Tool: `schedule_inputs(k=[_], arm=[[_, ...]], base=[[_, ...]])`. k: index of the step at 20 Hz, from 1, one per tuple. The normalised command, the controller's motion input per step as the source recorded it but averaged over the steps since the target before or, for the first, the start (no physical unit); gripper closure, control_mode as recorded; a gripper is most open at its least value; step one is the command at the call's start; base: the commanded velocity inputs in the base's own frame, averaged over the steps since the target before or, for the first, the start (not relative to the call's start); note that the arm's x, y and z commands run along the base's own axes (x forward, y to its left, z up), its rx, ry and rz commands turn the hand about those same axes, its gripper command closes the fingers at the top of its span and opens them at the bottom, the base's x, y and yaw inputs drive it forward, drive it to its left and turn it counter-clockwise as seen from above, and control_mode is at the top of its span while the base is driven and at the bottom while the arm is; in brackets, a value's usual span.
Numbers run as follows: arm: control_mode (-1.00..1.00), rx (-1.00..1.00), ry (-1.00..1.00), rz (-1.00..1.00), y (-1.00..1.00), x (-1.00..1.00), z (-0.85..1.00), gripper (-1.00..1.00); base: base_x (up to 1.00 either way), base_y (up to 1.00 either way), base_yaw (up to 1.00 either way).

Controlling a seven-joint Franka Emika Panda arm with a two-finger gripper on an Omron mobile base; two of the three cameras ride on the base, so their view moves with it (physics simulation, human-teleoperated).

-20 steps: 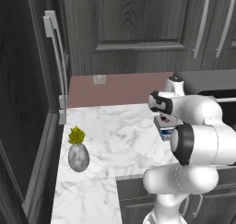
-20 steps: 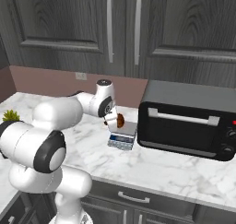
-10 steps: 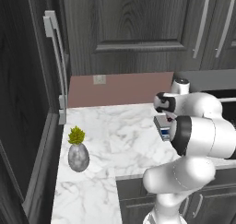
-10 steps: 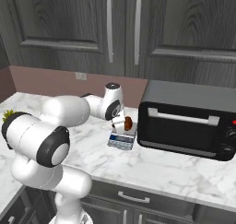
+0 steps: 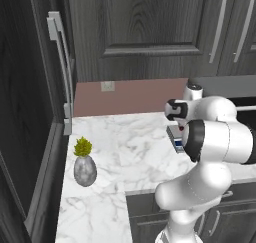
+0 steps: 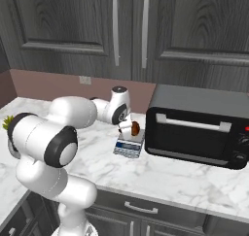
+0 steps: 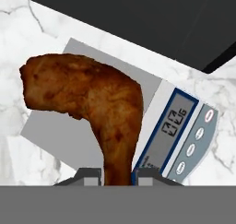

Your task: Take the chicken drumstick from the fridge and place it on the digital scale on the counter by the fridge. Wait a few seconds for a reading, then move it to the plate on the dining counter.

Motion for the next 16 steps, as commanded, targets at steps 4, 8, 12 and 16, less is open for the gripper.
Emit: schedule_inputs(k=[4, 8, 12, 16], arm=[[-1.00, 0.00, 0.00, -0.01, 0.04, 0.08, -0.10, 1.00], [-1.00, 0.00, 0.04, -0.01, -0.01, 0.00, -0.20, 1.00], [-1.00, 0.00, 0.04, -0.02, 0.00, 0.00, -0.25, 1.00], [-1.00, 0.00, 0.01, -0.01, 0.00, 0.00, -0.11, 1.00]], base=[[0.00, 0.00, 0.00], [0.00, 0.00, 0.00], [0.00, 0.00, 0.00], [0.00, 0.00, 0.00]])
